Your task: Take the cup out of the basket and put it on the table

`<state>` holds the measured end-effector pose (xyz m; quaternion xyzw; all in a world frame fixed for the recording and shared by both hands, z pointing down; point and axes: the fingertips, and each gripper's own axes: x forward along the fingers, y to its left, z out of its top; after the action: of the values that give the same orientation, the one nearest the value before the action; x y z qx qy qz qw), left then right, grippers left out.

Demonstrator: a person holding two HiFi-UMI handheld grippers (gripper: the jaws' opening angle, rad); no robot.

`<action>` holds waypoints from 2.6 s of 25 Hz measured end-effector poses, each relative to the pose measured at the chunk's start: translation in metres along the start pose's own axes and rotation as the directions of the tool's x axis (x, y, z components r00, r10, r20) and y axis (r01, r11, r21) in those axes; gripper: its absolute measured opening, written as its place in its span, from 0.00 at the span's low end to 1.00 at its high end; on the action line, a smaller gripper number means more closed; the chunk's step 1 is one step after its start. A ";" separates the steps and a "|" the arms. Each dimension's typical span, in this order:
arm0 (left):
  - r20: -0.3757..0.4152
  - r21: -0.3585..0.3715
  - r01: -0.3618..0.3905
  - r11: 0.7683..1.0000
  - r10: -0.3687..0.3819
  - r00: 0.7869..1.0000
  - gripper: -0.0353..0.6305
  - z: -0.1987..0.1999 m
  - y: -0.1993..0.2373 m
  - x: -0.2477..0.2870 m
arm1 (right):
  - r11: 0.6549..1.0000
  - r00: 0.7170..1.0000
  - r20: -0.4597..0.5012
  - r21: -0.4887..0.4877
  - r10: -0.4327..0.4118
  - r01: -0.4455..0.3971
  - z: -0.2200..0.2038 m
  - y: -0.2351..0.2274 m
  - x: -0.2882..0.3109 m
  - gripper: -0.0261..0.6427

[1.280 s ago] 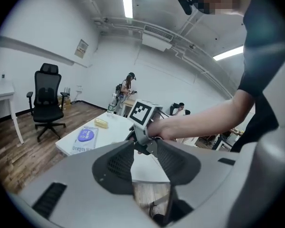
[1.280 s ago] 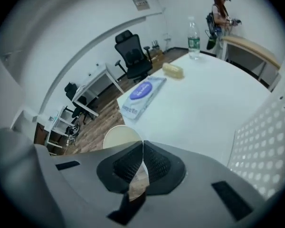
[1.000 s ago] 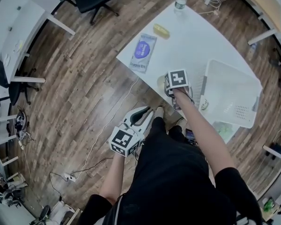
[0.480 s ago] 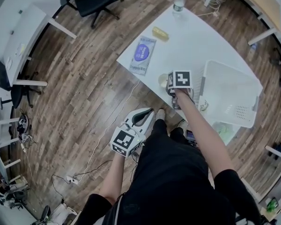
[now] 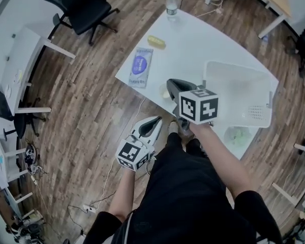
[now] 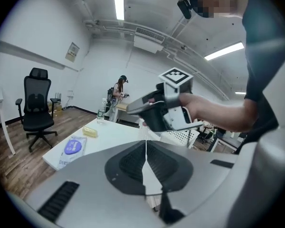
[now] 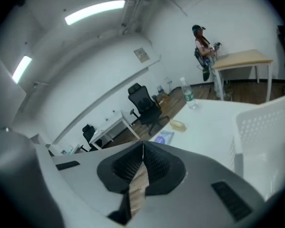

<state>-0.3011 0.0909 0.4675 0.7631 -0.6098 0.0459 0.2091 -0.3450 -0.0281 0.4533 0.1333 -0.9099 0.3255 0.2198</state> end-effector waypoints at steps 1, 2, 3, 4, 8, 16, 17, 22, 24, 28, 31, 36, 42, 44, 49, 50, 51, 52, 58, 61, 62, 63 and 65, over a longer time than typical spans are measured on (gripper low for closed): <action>0.008 0.003 0.012 1.000 -0.012 1.000 0.08 0.005 -0.002 0.004 | 0.999 0.999 0.047 -0.044 0.021 -0.018 0.010 0.008 -0.016 0.08; 0.018 0.005 0.027 1.000 -0.028 0.999 0.08 0.010 -0.004 0.009 | 0.994 0.995 0.093 -0.103 0.034 -0.025 0.019 0.013 -0.032 0.08; 0.030 0.008 0.045 0.999 -0.045 0.999 0.08 0.016 -0.008 0.015 | 0.985 0.990 0.137 -0.172 0.043 -0.019 0.026 0.017 -0.048 0.08; 0.040 0.013 0.063 0.998 -0.064 0.997 0.08 0.021 -0.012 0.021 | 0.970 0.983 0.179 -0.242 0.051 -0.006 0.031 0.019 -0.064 0.08; 0.046 0.053 0.147 0.988 -0.149 0.988 0.08 0.035 -0.036 0.051 | 0.912 0.948 0.305 -0.409 0.091 0.044 0.034 0.018 -0.128 0.08; 0.013 0.143 0.319 0.937 -0.324 0.946 0.07 0.055 -0.101 0.104 | 0.884 0.898 0.437 -0.398 -0.055 0.248 0.002 -0.033 -0.223 0.08; 0.006 0.150 0.336 0.930 -0.341 0.940 0.07 0.056 -0.108 0.109 | 0.882 0.896 0.435 -0.385 -0.084 0.270 -0.005 -0.041 -0.231 0.08; -0.042 0.208 0.406 0.890 -0.406 0.913 0.07 0.056 -0.141 0.128 | 0.874 0.897 0.397 -0.345 -0.195 0.343 -0.039 -0.072 -0.258 0.08; -0.067 0.223 0.439 0.870 -0.436 0.898 0.07 0.052 -0.158 0.134 | 0.872 0.897 0.384 -0.335 -0.220 0.357 -0.051 -0.081 -0.267 0.08; -0.146 0.302 0.460 0.835 -0.437 0.888 0.07 0.047 -0.175 0.148 | 0.875 0.888 0.382 -0.301 -0.255 0.380 -0.064 -0.094 -0.284 0.08; -0.274 0.435 0.471 0.767 -0.386 0.881 0.07 0.039 -0.176 0.162 | 0.877 0.881 0.382 -0.272 -0.280 0.397 -0.073 -0.104 -0.295 0.08; -0.464 0.615 0.542 0.572 -0.293 0.836 0.07 0.034 -0.174 0.196 | 0.878 0.862 0.393 -0.217 -0.321 0.426 -0.089 -0.118 -0.316 0.08; -0.779 0.549 0.787 0.281 -0.170 0.604 0.24 -0.010 -0.175 0.227 | 0.873 0.820 0.421 -0.117 -0.388 0.473 -0.109 -0.135 -0.351 0.08; -0.865 0.461 0.863 0.207 -0.112 0.489 0.27 -0.032 -0.172 0.234 | 0.869 0.803 0.431 -0.081 -0.411 0.489 -0.115 -0.141 -0.362 0.08; -0.979 0.190 0.977 0.098 0.091 0.181 0.45 -0.091 -0.154 0.240 | 0.850 0.775 0.423 -0.020 -0.470 0.526 -0.133 -0.155 -0.384 0.08; -0.983 0.155 0.983 0.095 0.119 0.143 0.48 -0.101 -0.152 0.244 | 0.847 0.773 0.415 -0.011 -0.479 0.531 -0.137 -0.157 -0.387 0.08; -0.983 0.134 0.986 0.095 0.142 0.120 0.49 -0.111 -0.150 0.250 | 0.844 0.771 0.410 -0.003 -0.487 0.536 -0.141 -0.158 -0.390 0.08; -0.981 0.111 0.988 0.105 0.168 0.093 0.50 -0.120 -0.146 0.253 | 0.841 0.767 0.408 0.006 -0.496 0.541 -0.144 -0.159 -0.392 0.08; -0.928 -0.038 0.979 0.200 0.356 -0.109 0.52 -0.164 -0.118 0.245 | 0.831 0.756 0.392 0.040 -0.524 0.555 -0.155 -0.167 -0.405 0.08; -0.913 -0.055 0.981 0.183 0.388 -0.124 0.52 -0.184 -0.113 0.245 | 0.831 0.762 0.376 0.039 -0.527 0.555 -0.158 -0.170 -0.407 0.08; -0.906 -0.058 0.981 0.183 0.404 -0.129 0.52 -0.189 -0.110 0.243 | 0.832 0.766 0.372 0.034 -0.525 0.554 -0.158 -0.171 -0.406 0.08; -0.896 -0.058 0.981 0.184 0.424 -0.132 0.52 -0.193 -0.106 0.242 | 0.834 0.769 0.369 0.030 -0.522 0.551 -0.159 -0.171 -0.405 0.08; -0.885 -0.043 0.984 0.173 0.449 -0.118 0.52 -0.201 -0.101 0.244 | 0.838 0.773 0.371 0.026 -0.514 0.545 -0.157 -0.171 -0.403 0.08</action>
<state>-0.1060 -0.0390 0.7033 0.5881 0.1937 0.7804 0.0874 0.1201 -0.0141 0.4569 0.4325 -0.8726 0.1818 0.1360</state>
